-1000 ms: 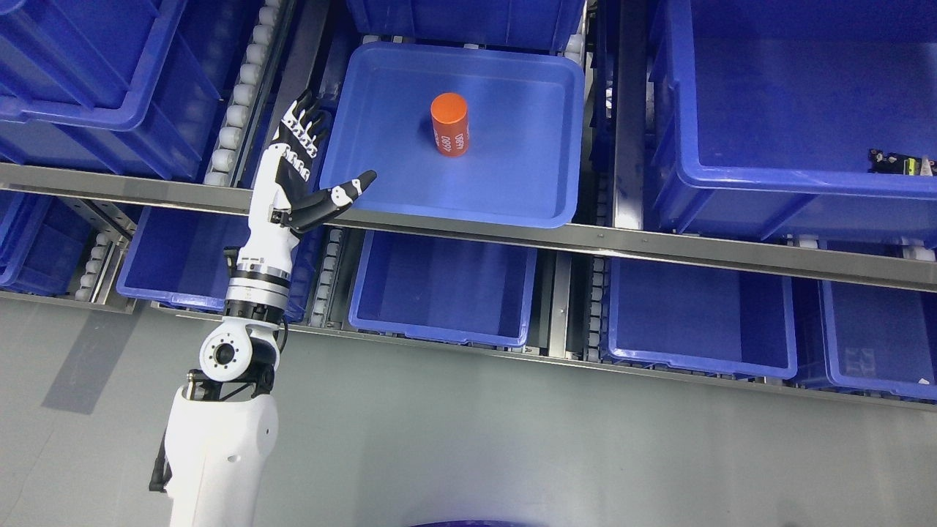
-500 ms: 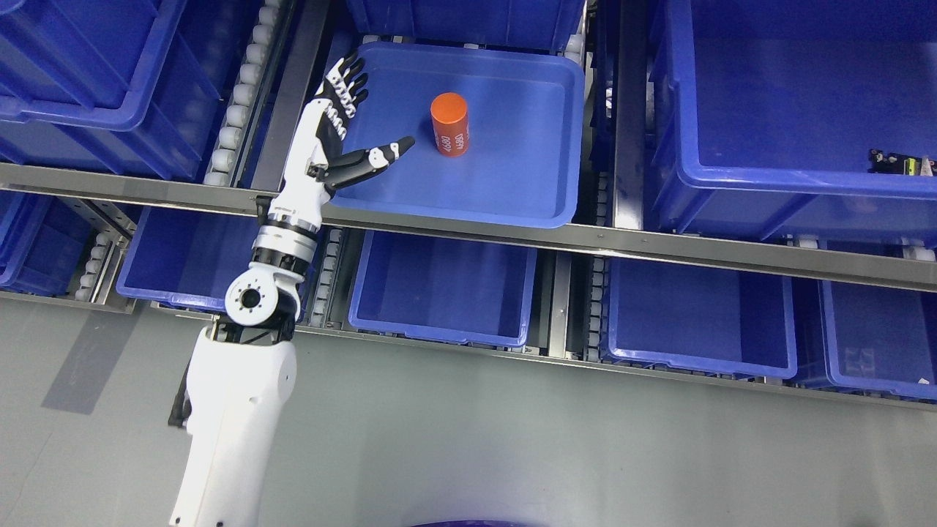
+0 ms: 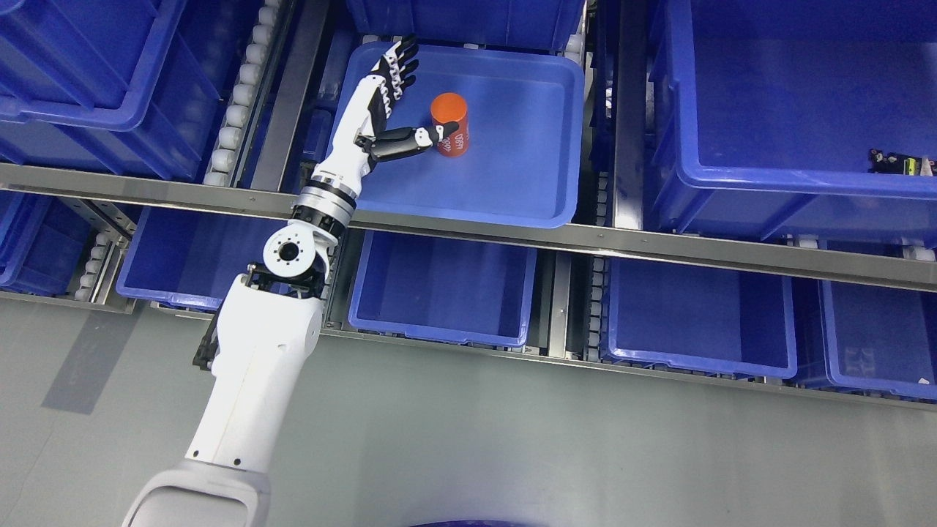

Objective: Grab orange capacitor from left shelf to right desk
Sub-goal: 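Close the left hand fingers around the orange capacitor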

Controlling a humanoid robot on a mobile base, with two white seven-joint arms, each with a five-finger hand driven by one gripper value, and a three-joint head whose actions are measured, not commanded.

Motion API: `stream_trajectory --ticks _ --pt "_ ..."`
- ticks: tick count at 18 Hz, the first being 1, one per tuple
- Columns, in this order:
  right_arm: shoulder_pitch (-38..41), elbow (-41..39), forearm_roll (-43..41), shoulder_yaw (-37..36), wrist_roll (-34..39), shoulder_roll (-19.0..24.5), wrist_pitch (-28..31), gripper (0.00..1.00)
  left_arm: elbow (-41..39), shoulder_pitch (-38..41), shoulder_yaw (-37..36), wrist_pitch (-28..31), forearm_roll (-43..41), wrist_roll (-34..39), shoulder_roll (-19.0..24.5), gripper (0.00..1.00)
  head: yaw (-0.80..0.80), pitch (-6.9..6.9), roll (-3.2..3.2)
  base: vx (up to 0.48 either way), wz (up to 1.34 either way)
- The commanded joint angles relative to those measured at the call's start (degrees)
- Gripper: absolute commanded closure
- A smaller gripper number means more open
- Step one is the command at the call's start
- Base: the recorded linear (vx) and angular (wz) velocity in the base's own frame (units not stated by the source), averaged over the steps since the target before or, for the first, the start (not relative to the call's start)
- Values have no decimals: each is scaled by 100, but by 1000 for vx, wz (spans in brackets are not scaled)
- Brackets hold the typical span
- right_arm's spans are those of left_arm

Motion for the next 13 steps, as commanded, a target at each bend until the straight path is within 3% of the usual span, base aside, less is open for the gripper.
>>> stream_trajectory --ticks 1,13 --pt "123 -100 37 -62 2 -100 -4 0 1337 -483 -776 -13 2 5 100 0 0 0 0 0 0" --pt "132 -100 37 -62 2 -100 -4 0 2207 -993 -1015 -13 -24 31 100 0 0 0 0 0 0"
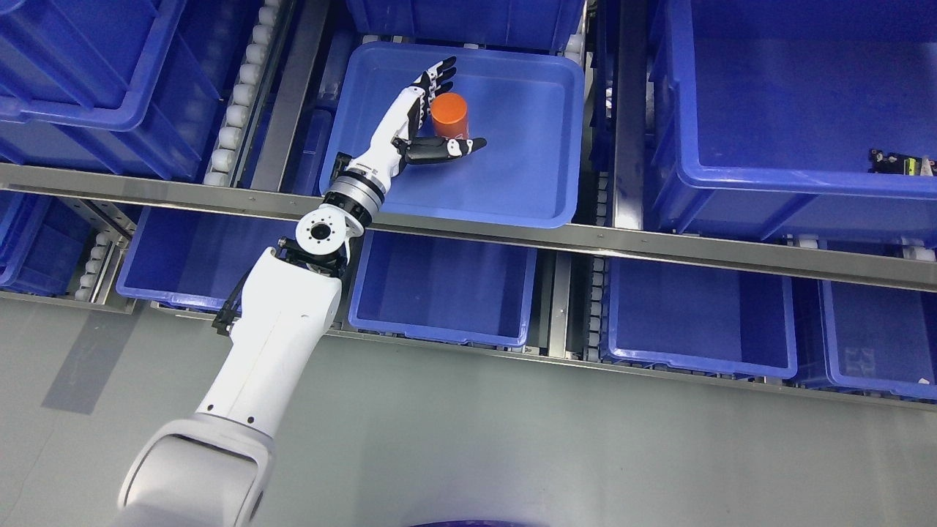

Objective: Grab orange capacitor from left shelf to right desk
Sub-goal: 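Close the left hand fingers around the orange capacitor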

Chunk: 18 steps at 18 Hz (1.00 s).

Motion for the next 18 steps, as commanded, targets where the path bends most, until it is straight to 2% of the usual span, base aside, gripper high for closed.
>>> stream_trajectory --ticks 1,7,13,18 --pt "123 -100 35 -62 2 -100 -4 0 816 -244 -320 -3 -2 -4 100 2 0 0 0 0 0" --pt "132 -100 35 -62 2 -100 -4 0 1045 -437 -461 6 -2 40 100 8 0 0 0 0 0" --pt "132 -100 35 -62 2 -100 -4 0 1054 -499 -452 -73 51 31 100 24 0 0 0 0 0" --pt "132 -100 35 -62 2 -100 -4 0 1054 -490 -408 -407 121 14 100 44 0 0 0 0 0"
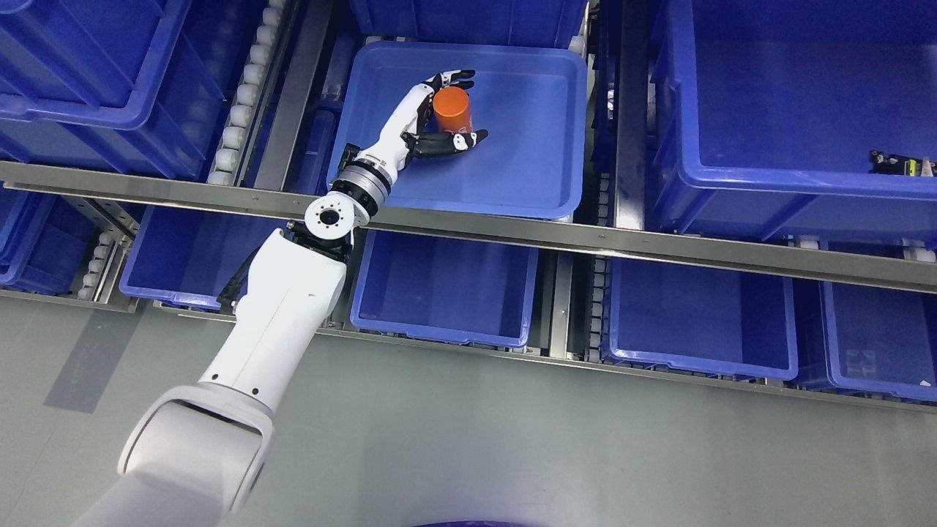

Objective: Grab orange capacitor from left shelf to right desk
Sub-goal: 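Close the left hand fingers around the orange capacitor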

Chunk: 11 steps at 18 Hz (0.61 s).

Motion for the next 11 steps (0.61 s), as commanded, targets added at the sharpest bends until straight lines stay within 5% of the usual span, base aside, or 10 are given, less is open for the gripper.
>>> stream_trajectory --ticks 1,9,11 --pt "123 -100 44 -62 2 -100 -4 0 194 -21 -38 -235 82 -17 100 48 0 0 0 0 0" --pt "132 -100 35 -62 2 -100 -4 0 203 -21 129 -306 231 -8 100 77 0 0 0 0 0" --pt "132 -100 35 -62 2 -100 -4 0 212 14 147 -716 485 -8 100 100 0 0 0 0 0"
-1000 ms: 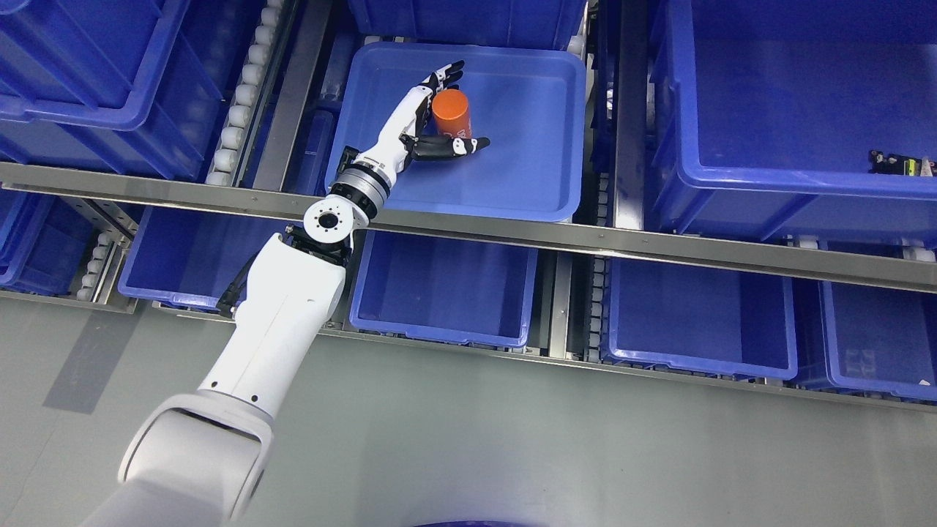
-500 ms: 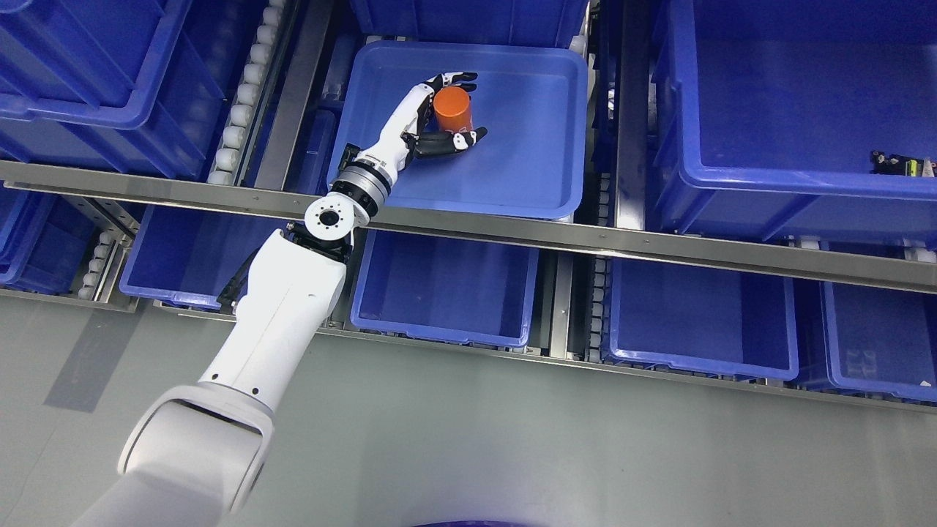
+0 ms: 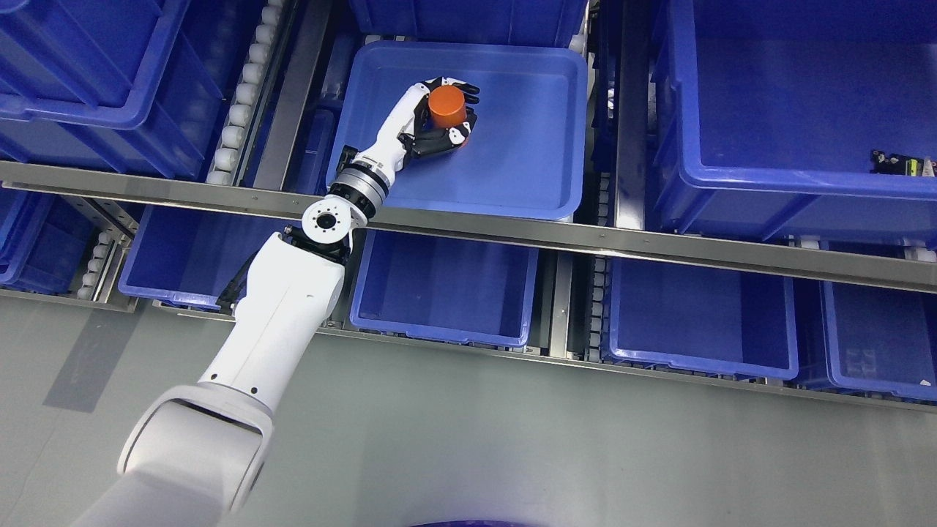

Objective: Grab orange capacitor from left shelf to right desk
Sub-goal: 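Close the left hand fingers around the orange capacitor, then lift the orange capacitor out of the bin with the left hand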

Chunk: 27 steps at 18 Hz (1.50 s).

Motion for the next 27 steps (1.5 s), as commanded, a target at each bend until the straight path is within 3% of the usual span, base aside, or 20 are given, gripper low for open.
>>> stream_trajectory --ticks 1,5,8,11,14,21,27 --pt "132 -100 35 -62 2 -100 -4 0 67 25 120 -443 307 10 100 100 0 0 0 0 0" --pt "123 -100 35 -62 2 -100 -4 0 -38 25 277 -601 412 1 100 100 0 0 0 0 0" --pt "132 -100 35 -62 2 -100 -4 0 -555 25 549 -663 483 -25 100 100 0 0 0 0 0" --pt "132 -100 35 -62 2 -100 -4 0 -1493 357 822 -663 483 -200 100 99 0 0 0 0 0" --pt "132 -100 35 -62 2 -100 -4 0 -2856 1429 1077 -750 492 -447 100 99 0 0 0 0 0" --pt "132 -100 35 -62 2 -100 -4 0 -4194 2853 1456 -2550 483 -465 100 99 0 0 0 0 0" --pt "132 -100 35 -62 2 -100 -4 0 -4626 3356 1570 -2711 483 -456 100 99 0 0 0 0 0"
